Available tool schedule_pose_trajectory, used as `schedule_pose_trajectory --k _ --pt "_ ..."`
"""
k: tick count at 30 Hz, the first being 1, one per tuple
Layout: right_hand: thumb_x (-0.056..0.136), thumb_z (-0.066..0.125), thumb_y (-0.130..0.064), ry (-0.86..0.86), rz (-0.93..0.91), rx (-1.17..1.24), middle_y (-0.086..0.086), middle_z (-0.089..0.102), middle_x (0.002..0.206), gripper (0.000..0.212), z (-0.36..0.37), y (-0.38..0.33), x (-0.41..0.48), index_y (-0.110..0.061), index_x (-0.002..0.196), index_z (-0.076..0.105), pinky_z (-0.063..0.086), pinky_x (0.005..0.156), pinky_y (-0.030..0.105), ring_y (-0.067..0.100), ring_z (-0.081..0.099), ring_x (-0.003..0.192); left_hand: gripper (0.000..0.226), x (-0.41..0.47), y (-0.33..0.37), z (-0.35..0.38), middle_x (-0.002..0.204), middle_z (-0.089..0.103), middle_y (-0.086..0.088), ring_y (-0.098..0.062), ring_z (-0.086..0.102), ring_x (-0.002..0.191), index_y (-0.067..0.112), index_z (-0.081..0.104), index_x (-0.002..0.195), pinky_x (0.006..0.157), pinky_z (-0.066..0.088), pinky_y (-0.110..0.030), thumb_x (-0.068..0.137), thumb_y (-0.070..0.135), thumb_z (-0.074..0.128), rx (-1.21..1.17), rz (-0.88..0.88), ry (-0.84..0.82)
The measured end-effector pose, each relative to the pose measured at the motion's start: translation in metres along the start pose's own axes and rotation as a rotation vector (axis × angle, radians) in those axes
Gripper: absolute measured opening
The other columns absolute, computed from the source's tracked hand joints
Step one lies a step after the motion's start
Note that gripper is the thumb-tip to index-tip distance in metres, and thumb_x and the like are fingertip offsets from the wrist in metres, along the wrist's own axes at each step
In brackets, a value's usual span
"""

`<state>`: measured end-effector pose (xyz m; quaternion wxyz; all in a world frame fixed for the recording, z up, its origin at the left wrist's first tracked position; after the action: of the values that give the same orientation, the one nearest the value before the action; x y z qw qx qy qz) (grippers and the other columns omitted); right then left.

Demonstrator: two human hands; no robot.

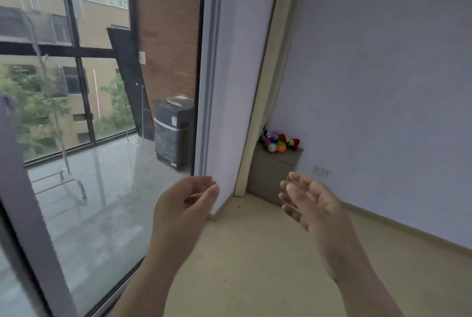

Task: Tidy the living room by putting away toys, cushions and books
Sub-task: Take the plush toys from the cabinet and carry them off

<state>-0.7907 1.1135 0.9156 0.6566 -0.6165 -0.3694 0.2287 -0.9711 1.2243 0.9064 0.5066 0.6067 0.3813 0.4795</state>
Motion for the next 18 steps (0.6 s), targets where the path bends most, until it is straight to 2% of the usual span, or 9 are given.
schedule_pose_trajectory --k 6,10,12,15,18 --pt "0.088 0.061 -0.029 0.099 0.002 -0.013 -0.007 0.071 0.107 0.03 -0.024 0.01 0.108 -0.025 0.117 0.061 0.05 0.098 0.039 0.012 0.067 0.101 0.012 0.111 -0.004 0.073 0.083 0.074 0.006 -0.006 0.069 0.077 0.024 0.073 0.094 0.083 0.057 -0.035 0.082 0.02 0.071 -0.006 0.02 -0.063" --pt "0.08 0.063 -0.037 0.161 0.005 -0.025 -0.008 0.072 0.106 0.037 -0.053 0.023 0.172 -0.026 0.115 0.061 0.051 0.096 0.037 0.011 0.067 0.1 0.011 0.17 -0.018 0.134 0.084 0.074 0.003 -0.013 0.07 0.083 0.026 0.072 0.092 0.083 0.057 -0.039 0.082 0.023 0.072 -0.028 -0.008 -0.167" --pt "0.081 0.063 -0.033 0.2 -0.001 -0.018 -0.006 0.072 0.105 0.031 -0.066 0.031 0.198 -0.026 0.111 0.062 0.052 0.095 0.038 0.012 0.068 0.1 0.011 0.192 -0.027 0.157 0.086 0.074 0.003 -0.016 0.07 0.085 0.028 0.072 0.091 0.083 0.057 -0.041 0.08 0.027 0.074 -0.026 -0.011 -0.197" --pt "0.086 0.062 -0.025 0.247 0.005 0.019 -0.002 0.072 0.105 0.021 -0.092 0.048 0.25 -0.024 0.107 0.063 0.053 0.093 0.037 0.016 0.068 0.101 0.01 0.235 -0.04 0.2 0.088 0.074 0.003 -0.018 0.07 0.088 0.03 0.071 0.089 0.079 0.058 -0.041 0.083 0.021 0.071 -0.014 -0.02 -0.212" --pt "0.087 0.062 -0.025 0.254 0.0 0.021 -0.002 0.071 0.107 0.024 -0.12 0.069 0.307 -0.024 0.11 0.062 0.053 0.091 0.036 0.016 0.067 0.102 0.011 0.278 -0.053 0.253 0.088 0.074 0.004 -0.015 0.07 0.087 0.03 0.071 0.091 0.08 0.058 -0.041 0.083 0.022 0.071 -0.003 -0.016 -0.221"
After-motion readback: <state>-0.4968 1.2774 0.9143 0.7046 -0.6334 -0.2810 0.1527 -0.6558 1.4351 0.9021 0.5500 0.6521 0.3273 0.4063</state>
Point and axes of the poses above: each hand's wrist, its own x-axis towards the middle knuckle, its own z-axis out of the palm, y = z × x, the point moved 2 cm from there along x, towards the middle knuckle
